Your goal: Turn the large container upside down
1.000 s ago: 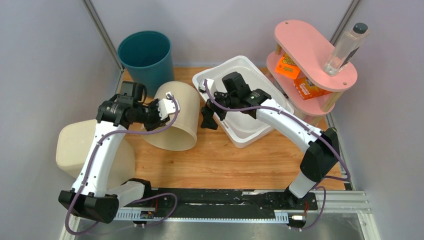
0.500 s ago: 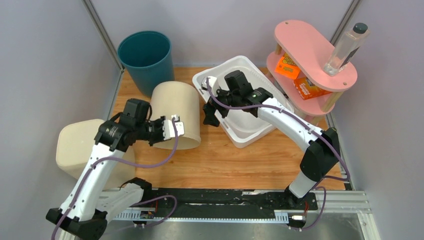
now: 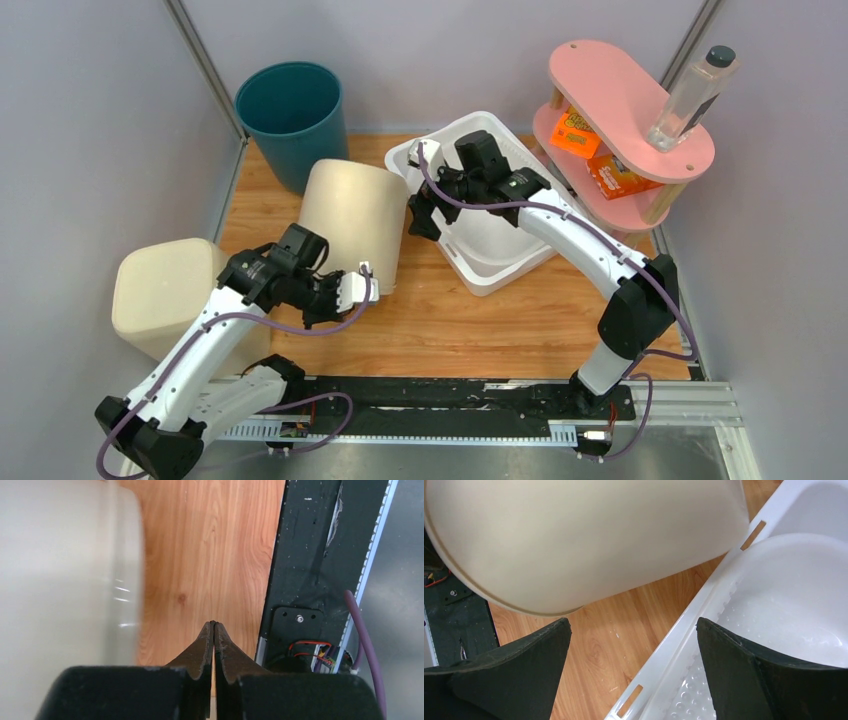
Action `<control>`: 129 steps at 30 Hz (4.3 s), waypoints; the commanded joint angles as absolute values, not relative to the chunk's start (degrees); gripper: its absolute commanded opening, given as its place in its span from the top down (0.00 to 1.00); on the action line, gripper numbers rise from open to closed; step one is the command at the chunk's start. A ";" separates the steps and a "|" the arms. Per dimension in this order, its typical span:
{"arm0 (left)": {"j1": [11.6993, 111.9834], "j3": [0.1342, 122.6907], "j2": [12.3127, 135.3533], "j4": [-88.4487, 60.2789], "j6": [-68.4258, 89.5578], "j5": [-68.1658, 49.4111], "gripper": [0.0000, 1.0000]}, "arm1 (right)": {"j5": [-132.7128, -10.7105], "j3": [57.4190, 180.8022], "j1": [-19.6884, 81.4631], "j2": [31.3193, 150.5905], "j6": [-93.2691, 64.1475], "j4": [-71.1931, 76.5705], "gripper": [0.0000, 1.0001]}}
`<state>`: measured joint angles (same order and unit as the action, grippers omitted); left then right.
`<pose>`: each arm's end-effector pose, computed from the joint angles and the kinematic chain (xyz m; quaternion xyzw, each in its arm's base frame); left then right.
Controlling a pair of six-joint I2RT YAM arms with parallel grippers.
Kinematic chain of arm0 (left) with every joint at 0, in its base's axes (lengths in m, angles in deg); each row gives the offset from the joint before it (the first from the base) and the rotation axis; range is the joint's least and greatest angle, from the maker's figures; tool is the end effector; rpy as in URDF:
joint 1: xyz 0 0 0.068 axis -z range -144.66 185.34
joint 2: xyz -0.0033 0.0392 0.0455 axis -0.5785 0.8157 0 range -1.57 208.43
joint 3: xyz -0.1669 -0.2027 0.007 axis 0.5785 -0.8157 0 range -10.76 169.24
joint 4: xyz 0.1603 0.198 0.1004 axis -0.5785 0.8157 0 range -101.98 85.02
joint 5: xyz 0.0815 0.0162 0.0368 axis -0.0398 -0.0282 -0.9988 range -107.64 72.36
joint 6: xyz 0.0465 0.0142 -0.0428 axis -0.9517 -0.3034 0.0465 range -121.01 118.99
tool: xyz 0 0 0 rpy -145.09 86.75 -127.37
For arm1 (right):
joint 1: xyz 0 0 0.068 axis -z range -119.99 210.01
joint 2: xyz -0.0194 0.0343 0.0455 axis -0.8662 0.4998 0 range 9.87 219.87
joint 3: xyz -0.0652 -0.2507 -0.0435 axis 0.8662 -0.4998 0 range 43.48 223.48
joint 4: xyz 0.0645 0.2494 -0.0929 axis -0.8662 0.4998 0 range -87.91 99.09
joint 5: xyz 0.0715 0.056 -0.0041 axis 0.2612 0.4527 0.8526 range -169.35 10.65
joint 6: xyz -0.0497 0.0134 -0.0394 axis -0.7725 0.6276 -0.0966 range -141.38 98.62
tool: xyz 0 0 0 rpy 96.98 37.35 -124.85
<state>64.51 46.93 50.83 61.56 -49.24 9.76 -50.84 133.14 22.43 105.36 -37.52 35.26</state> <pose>0.1291 -0.0988 0.2875 0.6314 0.7167 -0.1991 0.2192 0.3016 0.2626 0.3249 -0.4898 0.7324 0.2960 0.3687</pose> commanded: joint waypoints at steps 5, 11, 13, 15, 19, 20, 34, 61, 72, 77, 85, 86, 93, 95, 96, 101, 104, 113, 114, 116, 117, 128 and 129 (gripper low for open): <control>64.63 43.92 51.12 59.47 -47.18 8.67 0.92 | -51.03 134.29 22.57 104.34 -38.04 33.06 0.00; 64.62 48.46 51.25 59.38 -45.30 9.13 0.62 | -50.70 135.54 22.65 104.89 -37.79 33.07 0.00; 64.67 53.49 51.34 59.69 -45.11 7.50 0.46 | -50.70 135.44 22.87 104.93 -37.87 32.99 0.00; 64.66 58.46 52.15 59.70 -45.70 4.16 0.39 | -50.57 135.00 23.09 104.87 -37.90 32.99 0.00; 64.68 68.24 54.85 61.22 -49.59 0.18 0.37 | -50.40 134.04 23.49 104.28 -38.07 32.86 0.00; 64.65 71.11 55.29 61.73 -50.62 -0.24 0.37 | -50.35 133.87 23.52 104.12 -38.07 32.90 0.00; 64.69 67.68 64.02 53.06 -53.75 -17.16 0.36 | -49.32 130.43 24.24 101.87 -38.07 32.43 0.00; 64.66 52.40 57.28 63.41 -45.47 -3.71 0.74 | -48.07 129.01 24.24 102.26 -37.48 31.84 0.00; 64.69 47.63 53.46 63.97 -40.44 -7.51 0.78 | -48.15 128.82 24.24 102.32 -37.66 31.76 0.00; 64.62 52.75 49.20 64.56 -37.20 -6.85 0.53 | -48.82 129.38 24.40 102.48 -37.68 31.87 0.00; 64.68 64.78 49.35 58.36 -21.77 -17.78 0.22 | -46.48 131.88 24.34 104.38 -36.47 32.33 0.00; 64.56 65.59 50.49 57.29 -20.84 -19.86 0.20 | -46.02 131.77 24.33 104.41 -36.14 32.35 0.00; 51.30 75.87 61.97 60.93 -13.85 -19.24 0.06 | -42.31 131.14 23.64 103.81 -35.26 32.39 0.00; 48.78 77.44 64.37 64.28 -13.93 -16.63 0.01 | -42.61 131.03 23.69 103.63 -35.26 32.37 0.00; 47.93 77.58 64.75 65.20 -14.18 -16.22 0.00 | -42.87 130.82 23.64 103.44 -35.40 32.38 0.00; 45.53 78.39 66.24 67.18 -13.49 -21.30 0.00 | -43.93 128.99 23.63 102.13 -36.17 32.34 0.00; 42.29 80.36 68.11 70.95 -14.19 -22.91 0.01 | -44.18 127.70 23.63 101.35 -36.36 32.33 0.00; 35.96 74.98 70.23 72.01 -17.83 -19.84 0.30 | -44.17 127.51 23.63 101.51 -36.14 32.33 0.00; 35.83 74.65 70.72 71.81 -17.99 -19.84 0.32 | -44.23 127.56 23.63 101.61 -36.14 32.32 0.00; 35.71 74.10 71.34 70.85 -18.32 -20.34 0.38 | -44.40 127.58 23.63 101.55 -36.14 32.36 0.00; 34.40 73.89 71.53 70.10 -18.50 -20.64 0.40 | -44.44 127.45 23.67 101.50 -36.14 32.36 0.00; 27.30 76.53 77.03 67.58 -22.55 -18.29 0.64 | -46.41 125.76 23.63 100.05 -36.66 32.26 0.00; 26.32 77.18 77.98 67.15 -22.79 -17.32 0.68 | -46.49 125.74 23.67 100.03 -36.68 32.24 0.00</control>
